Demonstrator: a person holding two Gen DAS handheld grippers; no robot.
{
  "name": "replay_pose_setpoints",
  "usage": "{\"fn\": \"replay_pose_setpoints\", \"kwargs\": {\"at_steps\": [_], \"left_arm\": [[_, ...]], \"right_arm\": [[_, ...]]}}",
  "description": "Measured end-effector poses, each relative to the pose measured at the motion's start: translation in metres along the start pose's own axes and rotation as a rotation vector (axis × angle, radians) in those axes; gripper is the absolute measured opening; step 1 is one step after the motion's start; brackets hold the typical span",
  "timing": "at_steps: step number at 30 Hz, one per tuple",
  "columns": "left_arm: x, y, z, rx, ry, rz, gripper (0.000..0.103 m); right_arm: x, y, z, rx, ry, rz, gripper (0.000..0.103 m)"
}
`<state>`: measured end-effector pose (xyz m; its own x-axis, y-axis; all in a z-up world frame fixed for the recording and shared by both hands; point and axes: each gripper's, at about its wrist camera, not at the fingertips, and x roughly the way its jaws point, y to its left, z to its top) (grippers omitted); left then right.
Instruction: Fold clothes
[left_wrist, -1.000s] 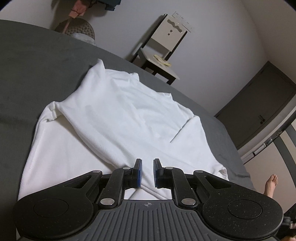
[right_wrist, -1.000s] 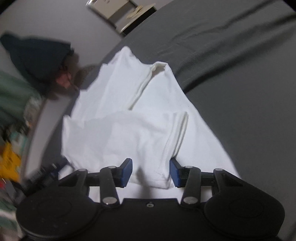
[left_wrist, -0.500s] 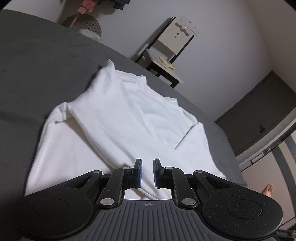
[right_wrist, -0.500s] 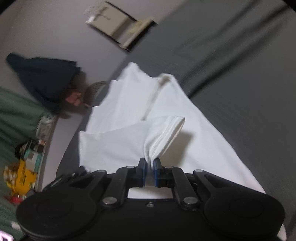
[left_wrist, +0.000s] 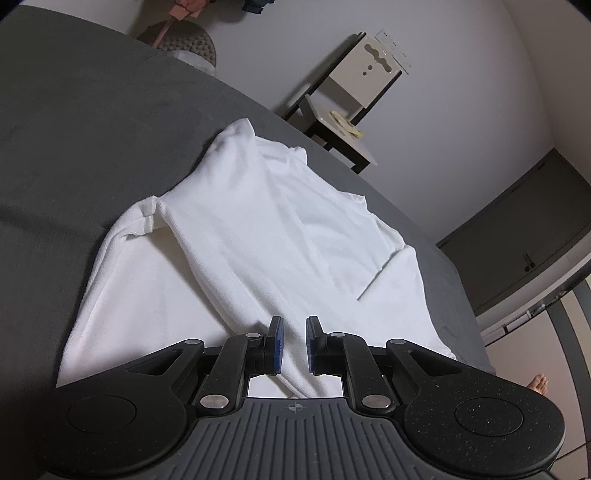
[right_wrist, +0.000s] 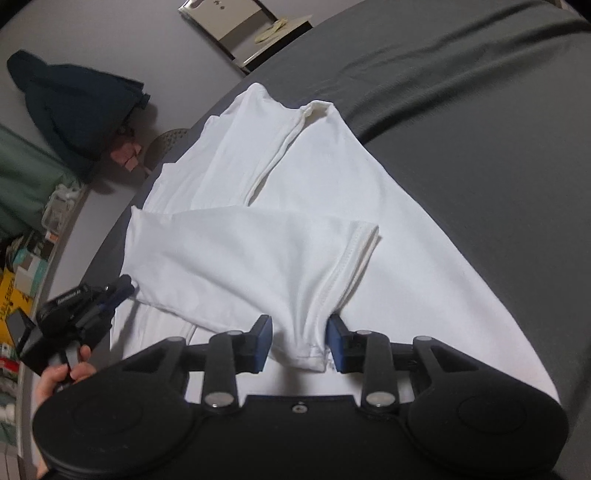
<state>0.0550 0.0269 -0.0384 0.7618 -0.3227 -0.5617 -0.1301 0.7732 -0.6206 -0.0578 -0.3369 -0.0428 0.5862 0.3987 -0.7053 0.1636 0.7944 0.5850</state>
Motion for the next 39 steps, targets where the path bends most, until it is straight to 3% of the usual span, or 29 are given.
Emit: {"fn": "replay_pose_setpoints", "kwargs": {"at_steps": [1, 2, 3, 9, 16, 22, 25, 27, 31, 37, 38, 39], "left_arm": [[0.0, 0.0, 0.0, 0.003, 0.001, 0.001, 0.011], [0.001, 0.0, 0.0, 0.005, 0.003, 0.003, 0.011], [0.001, 0.0, 0.0, 0.006, 0.004, 0.005, 0.011], [-0.001, 0.0, 0.002, 0.007, -0.007, 0.006, 0.011], [0.001, 0.001, 0.001, 0.005, 0.006, 0.01, 0.011], [-0.003, -0.001, 0.003, 0.009, -0.007, -0.015, 0.012], [-0.003, -0.004, 0.003, 0.024, -0.007, -0.03, 0.011], [-0.004, -0.007, 0.002, 0.041, -0.006, -0.038, 0.011], [-0.006, -0.013, 0.001, 0.074, -0.005, -0.054, 0.011], [-0.008, -0.021, -0.003, 0.109, 0.004, -0.061, 0.011], [-0.008, -0.022, -0.004, 0.115, 0.007, -0.06, 0.012], [-0.008, -0.023, -0.005, 0.12, 0.009, -0.059, 0.012]], "right_arm": [[0.001, -0.001, 0.0, 0.012, -0.008, 0.002, 0.028], [0.002, 0.0, 0.0, 0.016, -0.005, -0.004, 0.014], [0.002, 0.0, -0.001, 0.018, -0.005, -0.009, 0.007], [-0.021, 0.015, -0.015, -0.035, -0.048, -0.005, 0.006], [-0.008, 0.021, -0.037, -0.121, 0.001, -0.067, 0.006], [-0.021, 0.024, -0.036, -0.192, -0.05, -0.106, 0.007], [-0.026, 0.02, -0.029, -0.177, -0.077, -0.122, 0.025], [-0.029, 0.017, -0.025, -0.167, -0.094, -0.132, 0.047], [-0.036, 0.012, -0.016, -0.146, -0.13, -0.152, 0.048], [-0.021, -0.007, 0.017, -0.08, -0.105, -0.139, 0.035], [-0.017, -0.008, 0.019, -0.07, -0.09, -0.126, 0.027], [-0.012, -0.009, 0.021, -0.066, -0.065, -0.109, 0.011]]}}
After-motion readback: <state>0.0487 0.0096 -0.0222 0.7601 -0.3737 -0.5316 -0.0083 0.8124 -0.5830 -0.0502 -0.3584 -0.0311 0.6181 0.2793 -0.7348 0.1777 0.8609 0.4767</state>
